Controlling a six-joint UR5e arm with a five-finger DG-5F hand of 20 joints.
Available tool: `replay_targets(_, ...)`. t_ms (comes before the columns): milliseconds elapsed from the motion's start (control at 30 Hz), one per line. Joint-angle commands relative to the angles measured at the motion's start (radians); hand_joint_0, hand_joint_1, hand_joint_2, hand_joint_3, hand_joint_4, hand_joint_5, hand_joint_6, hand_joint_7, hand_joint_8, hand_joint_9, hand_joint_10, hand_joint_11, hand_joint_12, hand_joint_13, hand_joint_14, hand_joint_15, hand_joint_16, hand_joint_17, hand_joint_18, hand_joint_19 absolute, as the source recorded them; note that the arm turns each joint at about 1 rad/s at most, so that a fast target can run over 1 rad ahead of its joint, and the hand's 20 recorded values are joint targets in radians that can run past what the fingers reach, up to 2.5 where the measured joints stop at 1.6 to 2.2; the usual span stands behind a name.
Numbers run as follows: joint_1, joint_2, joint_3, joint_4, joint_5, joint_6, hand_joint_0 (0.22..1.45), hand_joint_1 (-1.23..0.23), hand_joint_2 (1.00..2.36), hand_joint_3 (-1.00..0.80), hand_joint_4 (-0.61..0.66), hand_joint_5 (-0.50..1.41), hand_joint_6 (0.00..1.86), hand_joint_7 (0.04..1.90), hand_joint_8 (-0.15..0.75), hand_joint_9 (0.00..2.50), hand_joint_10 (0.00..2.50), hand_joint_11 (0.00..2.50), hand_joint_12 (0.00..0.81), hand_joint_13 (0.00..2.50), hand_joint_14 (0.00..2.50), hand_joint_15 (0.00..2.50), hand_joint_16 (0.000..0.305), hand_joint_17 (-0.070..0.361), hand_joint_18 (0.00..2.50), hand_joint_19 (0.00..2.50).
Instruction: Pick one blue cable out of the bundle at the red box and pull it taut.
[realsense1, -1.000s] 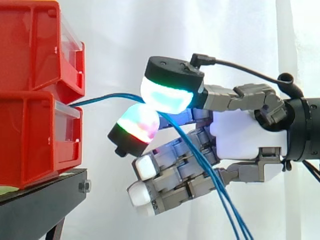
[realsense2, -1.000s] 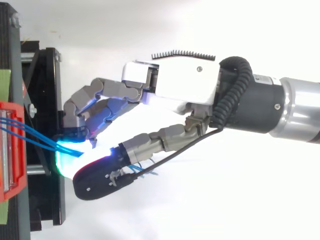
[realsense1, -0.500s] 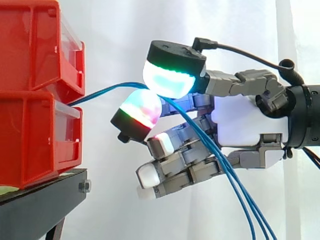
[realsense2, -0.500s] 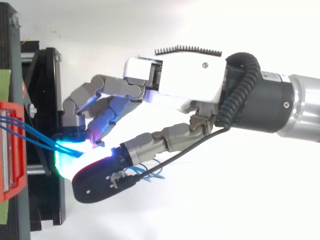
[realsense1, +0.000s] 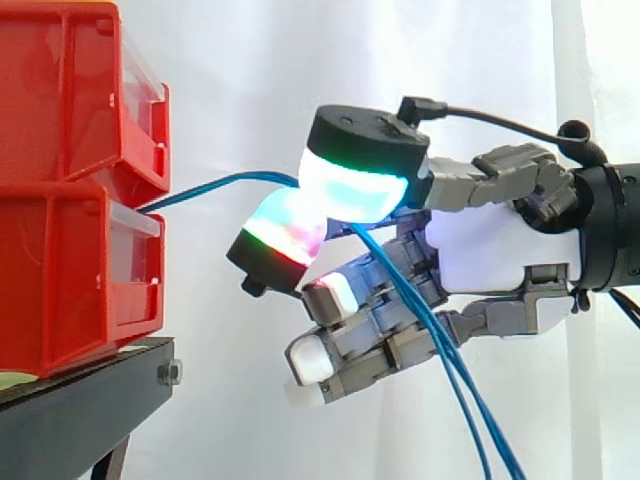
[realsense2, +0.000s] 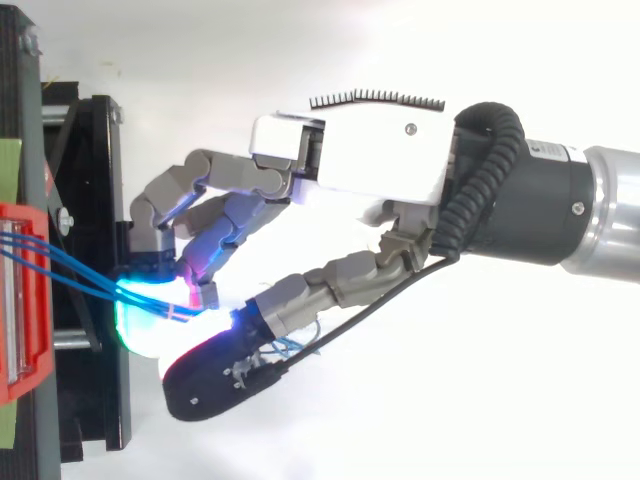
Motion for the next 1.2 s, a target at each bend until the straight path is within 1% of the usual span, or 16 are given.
replay_targets(0,0.0,0.001,0.0,-0.008,0.0,0.0,0.75,-0.89,1.0,-0.48,0.02,-0.2,0.92,0.91,0.301,0.94,0.01,1.05,0.353,0.84,0.02,0.58,0.051,0.115,0.53,0.1)
replay_targets(133,0.0,-0.001,0.0,-0.014,0.001,0.0,0.77,-0.89,1.0,-0.5,0.04,-0.21,0.92,0.89,0.299,0.94,0.01,1.05,0.353,0.85,0.02,0.58,0.051,0.115,0.54,0.1)
replay_targets(167,0.0,-0.001,0.0,-0.015,0.001,0.0,0.76,-0.89,1.0,-0.5,0.06,-0.2,0.92,0.88,0.294,0.93,0.01,1.06,0.353,0.85,0.02,0.58,0.051,0.115,0.55,0.1)
replay_targets(200,0.0,0.001,0.0,-0.018,0.0,0.0,0.74,-0.88,1.0,-0.5,0.07,-0.2,0.91,0.88,0.296,0.94,0.01,1.05,0.353,0.85,0.02,0.58,0.051,0.115,0.55,0.11)
replay_targets(267,0.0,0.001,0.0,-0.018,0.0,0.0,0.65,-0.85,1.0,-0.5,0.08,-0.2,0.91,0.87,0.304,0.94,0.01,1.06,0.357,0.85,0.02,0.6,0.051,0.114,0.54,0.14)
replay_targets(333,0.0,0.001,0.0,-0.018,0.0,0.0,0.58,-0.81,1.0,-0.5,0.09,-0.2,0.91,0.88,0.309,0.94,0.01,1.06,0.365,0.85,0.02,0.6,0.051,0.116,0.53,0.16)
replay_targets(433,0.001,-0.001,0.0,-0.018,0.001,0.0,0.55,-0.77,1.0,-0.5,0.1,-0.2,0.91,0.87,0.324,0.95,0.01,1.06,0.376,0.85,0.02,0.6,0.053,0.119,0.54,0.17)
replay_targets(533,0.0,-0.001,-0.001,-0.018,0.001,0.0,0.54,-0.74,1.0,-0.5,0.11,-0.2,0.9,0.88,0.329,0.95,0.01,1.05,0.384,0.85,0.02,0.6,0.054,0.121,0.54,0.18)
replay_targets(600,0.0,-0.001,0.0,-0.018,0.0,0.0,0.54,-0.71,1.0,-0.5,0.1,-0.19,0.9,0.88,0.326,0.96,0.01,1.05,0.382,0.85,0.02,0.6,0.053,0.12,0.53,0.18)
replay_targets(733,0.0,-0.001,0.0,-0.018,0.001,0.0,0.61,-0.67,1.0,-0.5,0.1,-0.19,0.9,0.9,0.321,0.96,0.02,1.05,0.375,0.85,0.02,0.6,0.051,0.115,0.52,0.19)
replay_targets(800,0.001,0.001,-0.001,-0.018,0.001,0.0,0.63,-0.68,1.0,-0.48,0.08,-0.19,0.9,0.92,0.323,0.97,0.01,1.06,0.377,0.85,0.02,0.59,0.051,0.115,0.52,0.19)
replay_targets(867,0.0,-0.001,0.0,-0.018,0.0,0.0,0.66,-0.72,1.01,-0.43,0.05,-0.19,0.9,0.94,0.318,0.96,0.01,1.06,0.375,0.85,0.02,0.58,0.05,0.113,0.53,0.18)
replay_targets(1000,0.0,0.001,0.0,-0.018,0.0,0.0,0.7,-0.78,1.01,-0.42,-0.02,-0.19,0.91,0.93,0.308,0.96,0.01,1.07,0.371,0.84,0.02,0.58,0.05,0.112,0.54,0.16)
replay_targets(1033,0.0,0.001,0.0,-0.018,0.0,0.0,0.72,-0.81,1.01,-0.44,-0.04,-0.19,0.92,0.93,0.306,0.95,0.01,1.07,0.37,0.84,0.02,0.57,0.05,0.112,0.55,0.14)
replay_targets(1067,0.0,0.001,0.0,-0.017,0.0,0.0,0.74,-0.84,1.0,-0.47,-0.04,-0.2,0.92,0.97,0.301,0.94,0.01,1.06,0.362,0.83,0.02,0.57,0.05,0.111,0.55,0.13)
replay_targets(1167,0.0,-0.001,-0.001,-0.015,0.0,0.0,0.78,-0.88,1.0,-0.5,-0.06,-0.2,0.92,0.94,0.29,0.94,0.01,1.07,0.352,0.83,0.02,0.57,0.049,0.111,0.56,0.12)
